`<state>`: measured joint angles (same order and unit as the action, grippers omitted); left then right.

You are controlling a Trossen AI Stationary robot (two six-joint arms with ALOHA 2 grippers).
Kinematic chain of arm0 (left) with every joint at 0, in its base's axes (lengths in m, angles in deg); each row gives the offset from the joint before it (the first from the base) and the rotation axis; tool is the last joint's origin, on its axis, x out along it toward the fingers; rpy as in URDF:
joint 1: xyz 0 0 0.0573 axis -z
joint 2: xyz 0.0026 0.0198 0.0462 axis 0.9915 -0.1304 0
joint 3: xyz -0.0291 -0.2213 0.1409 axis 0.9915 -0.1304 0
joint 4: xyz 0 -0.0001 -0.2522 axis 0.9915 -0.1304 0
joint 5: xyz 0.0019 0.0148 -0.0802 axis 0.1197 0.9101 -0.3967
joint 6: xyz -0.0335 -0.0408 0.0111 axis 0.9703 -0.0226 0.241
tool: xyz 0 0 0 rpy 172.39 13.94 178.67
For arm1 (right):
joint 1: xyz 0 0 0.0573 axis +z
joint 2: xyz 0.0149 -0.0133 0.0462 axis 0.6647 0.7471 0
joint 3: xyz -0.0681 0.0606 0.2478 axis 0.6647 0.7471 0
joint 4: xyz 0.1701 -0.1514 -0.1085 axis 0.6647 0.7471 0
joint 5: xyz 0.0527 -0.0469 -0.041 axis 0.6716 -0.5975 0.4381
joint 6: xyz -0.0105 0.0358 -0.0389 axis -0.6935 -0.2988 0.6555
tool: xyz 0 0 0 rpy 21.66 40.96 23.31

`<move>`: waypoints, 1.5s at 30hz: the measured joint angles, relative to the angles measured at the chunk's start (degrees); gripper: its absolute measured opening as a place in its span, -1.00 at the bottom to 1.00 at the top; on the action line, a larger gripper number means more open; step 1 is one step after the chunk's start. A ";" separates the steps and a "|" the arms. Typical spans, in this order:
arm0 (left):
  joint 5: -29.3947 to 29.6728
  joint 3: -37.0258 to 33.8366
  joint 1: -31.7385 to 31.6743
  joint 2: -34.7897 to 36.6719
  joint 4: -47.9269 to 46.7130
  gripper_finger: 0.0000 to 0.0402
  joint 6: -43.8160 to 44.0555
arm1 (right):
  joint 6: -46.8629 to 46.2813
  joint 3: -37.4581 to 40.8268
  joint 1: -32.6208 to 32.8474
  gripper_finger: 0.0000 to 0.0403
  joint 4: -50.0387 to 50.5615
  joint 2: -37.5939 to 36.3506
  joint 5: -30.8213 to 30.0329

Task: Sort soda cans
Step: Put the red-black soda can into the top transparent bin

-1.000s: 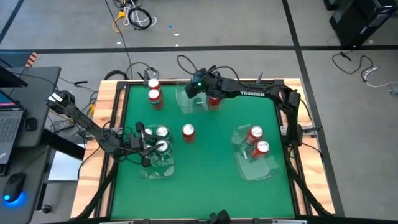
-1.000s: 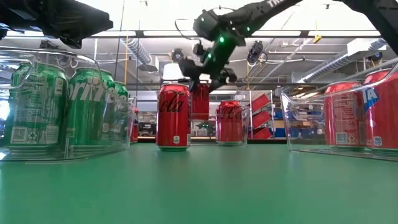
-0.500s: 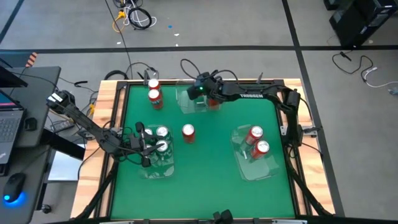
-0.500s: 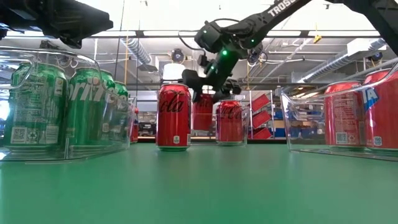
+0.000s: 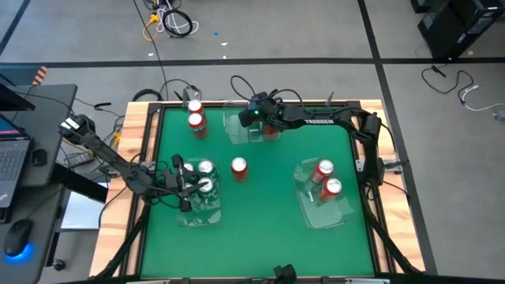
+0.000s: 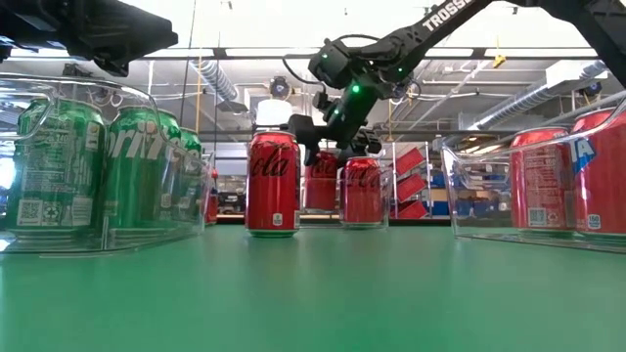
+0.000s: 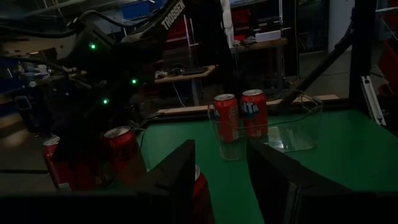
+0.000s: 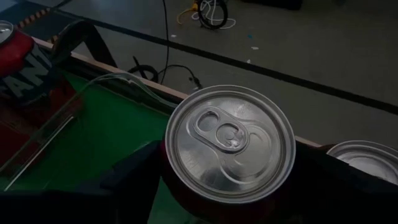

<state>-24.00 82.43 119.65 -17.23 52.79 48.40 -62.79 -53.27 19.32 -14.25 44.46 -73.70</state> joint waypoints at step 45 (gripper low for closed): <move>0.00 0.00 0.02 0.02 -5.00 -0.27 2.78 | 46.79 -2.40 -11.59 0.57 3.19 0.02 39.60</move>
<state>-24.00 82.43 119.67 -17.21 47.79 51.18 -16.00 -55.67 7.73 -11.06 44.48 -34.10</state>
